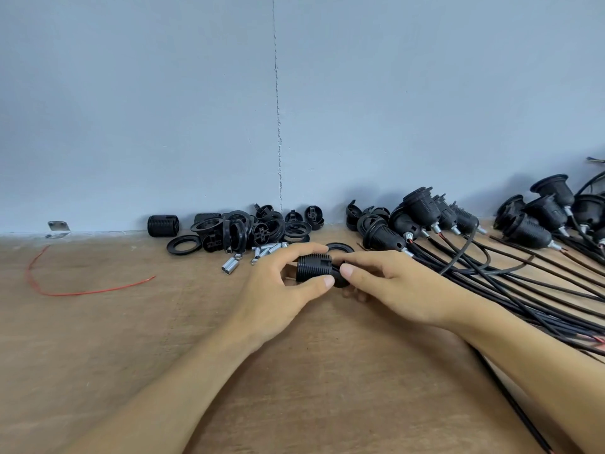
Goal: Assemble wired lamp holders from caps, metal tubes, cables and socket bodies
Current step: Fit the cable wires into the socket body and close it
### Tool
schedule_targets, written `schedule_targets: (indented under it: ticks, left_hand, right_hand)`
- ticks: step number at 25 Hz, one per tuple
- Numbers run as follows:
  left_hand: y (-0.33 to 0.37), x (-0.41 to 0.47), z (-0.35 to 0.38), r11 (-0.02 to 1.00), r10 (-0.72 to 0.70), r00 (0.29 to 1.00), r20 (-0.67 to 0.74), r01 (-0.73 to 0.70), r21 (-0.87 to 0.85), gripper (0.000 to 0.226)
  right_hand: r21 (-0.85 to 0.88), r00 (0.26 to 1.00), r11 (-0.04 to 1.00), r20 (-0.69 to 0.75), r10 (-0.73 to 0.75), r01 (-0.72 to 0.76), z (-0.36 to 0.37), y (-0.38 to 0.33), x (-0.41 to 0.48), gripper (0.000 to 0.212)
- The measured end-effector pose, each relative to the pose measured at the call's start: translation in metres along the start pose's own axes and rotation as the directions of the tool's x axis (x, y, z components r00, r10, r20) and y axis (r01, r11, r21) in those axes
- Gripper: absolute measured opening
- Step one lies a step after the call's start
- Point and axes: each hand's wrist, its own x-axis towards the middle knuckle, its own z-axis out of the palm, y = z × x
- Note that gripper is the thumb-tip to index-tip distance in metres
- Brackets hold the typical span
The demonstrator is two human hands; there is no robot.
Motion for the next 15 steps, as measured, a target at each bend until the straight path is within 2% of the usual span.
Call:
schedule_targets:
  ticks: [6, 9, 13, 15]
  left_hand:
    - [0.000, 0.000, 0.005, 0.995, -0.023, 1.000, -0.006, 0.023, -0.096, 0.038]
    - [-0.001, 0.001, 0.004, 0.978, -0.075, 0.997, 0.020, 0.078, -0.194, 0.036]
    - [-0.002, 0.002, 0.003, 0.922, -0.134, 0.990, 0.043, 0.140, -0.361, 0.031]
    - [-0.003, 0.002, 0.004, 0.915, -0.139, 0.989, 0.049, 0.147, -0.376, 0.031]
  right_hand:
    - [0.158, 0.993, 0.984, 0.098, 0.071, -0.086, -0.006, -0.007, -0.001, 0.036]
    - [0.162, 0.993, 0.982, 0.091, 0.082, -0.096, -0.009, -0.009, -0.001, 0.043]
    - [0.089, 0.997, 0.995, 0.051, 0.050, -0.054, -0.007, -0.012, -0.001, 0.040]
    - [0.092, 0.996, 0.994, 0.059, 0.062, -0.067, -0.008, -0.012, -0.001, 0.047]
